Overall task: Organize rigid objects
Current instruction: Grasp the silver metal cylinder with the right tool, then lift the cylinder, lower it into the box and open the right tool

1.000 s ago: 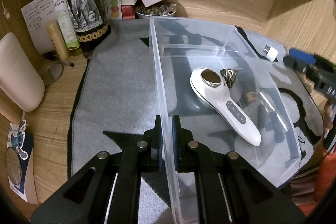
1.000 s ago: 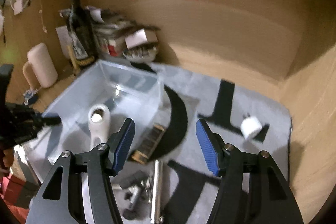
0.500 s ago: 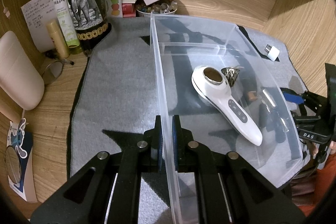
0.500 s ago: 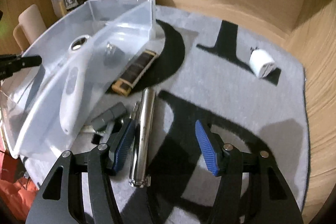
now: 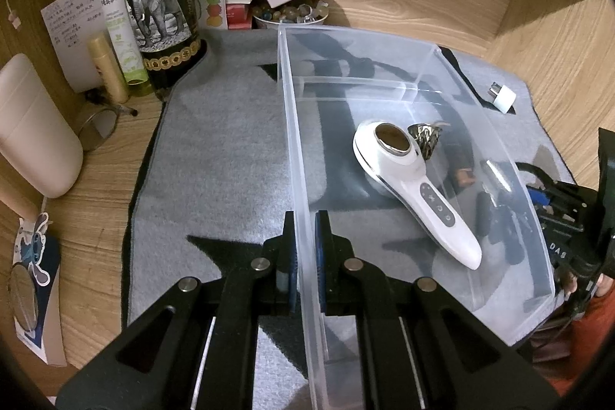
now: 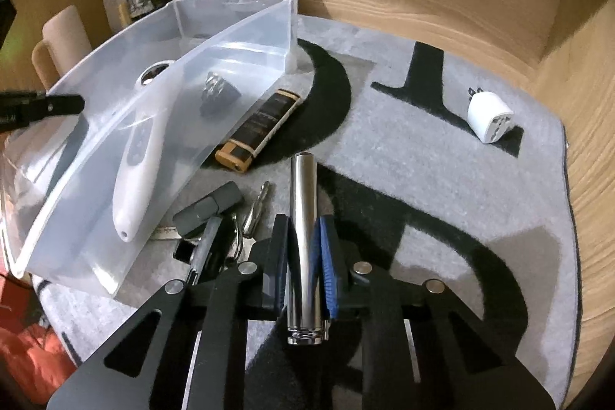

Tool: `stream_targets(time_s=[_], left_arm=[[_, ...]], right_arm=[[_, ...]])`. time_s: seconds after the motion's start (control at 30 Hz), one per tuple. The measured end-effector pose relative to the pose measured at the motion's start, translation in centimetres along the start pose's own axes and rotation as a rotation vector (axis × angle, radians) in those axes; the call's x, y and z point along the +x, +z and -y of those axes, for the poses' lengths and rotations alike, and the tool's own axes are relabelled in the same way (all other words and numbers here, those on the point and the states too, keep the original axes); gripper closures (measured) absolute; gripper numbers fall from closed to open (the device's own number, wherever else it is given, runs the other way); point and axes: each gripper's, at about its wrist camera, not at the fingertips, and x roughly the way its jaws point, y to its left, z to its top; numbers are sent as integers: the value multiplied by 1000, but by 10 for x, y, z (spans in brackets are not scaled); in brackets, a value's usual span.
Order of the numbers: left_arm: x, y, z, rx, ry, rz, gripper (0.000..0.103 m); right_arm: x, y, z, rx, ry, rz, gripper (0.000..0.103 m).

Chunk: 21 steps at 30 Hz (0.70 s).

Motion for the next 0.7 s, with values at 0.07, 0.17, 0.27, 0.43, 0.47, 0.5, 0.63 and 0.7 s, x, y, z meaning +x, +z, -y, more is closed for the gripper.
stream_targets(time_s=[0.07, 0.17, 0.27, 0.43, 0.47, 0.5, 0.63, 0.7], left_arm=[[0, 0, 0, -3, -1, 1, 95], [0, 0, 0, -6, -2, 1, 95], [0, 0, -1, -5, -2, 1, 95], [0, 0, 0, -5, -2, 1, 95], [0, 0, 0, -5, -2, 1, 95], [-1, 0, -1, -5, -2, 2, 95], [-1, 1, -1, -4, -3, 5, 95], [-1, 1, -1, -3, -4, 8, 95]], right_arm=[[-3, 2, 2, 5, -7, 12, 89], [-11, 8, 5, 15, -11, 39, 89], [-22, 15, 4, 11, -24, 72, 89], [-39, 30, 2, -3, -39, 134, 89], [-43, 34, 1, -7, -42, 148, 89], [-44, 37, -1, -10, -43, 158, 89], [-55, 51, -7, -25, -42, 206, 89], [-61, 59, -12, -35, -38, 233, 89]])
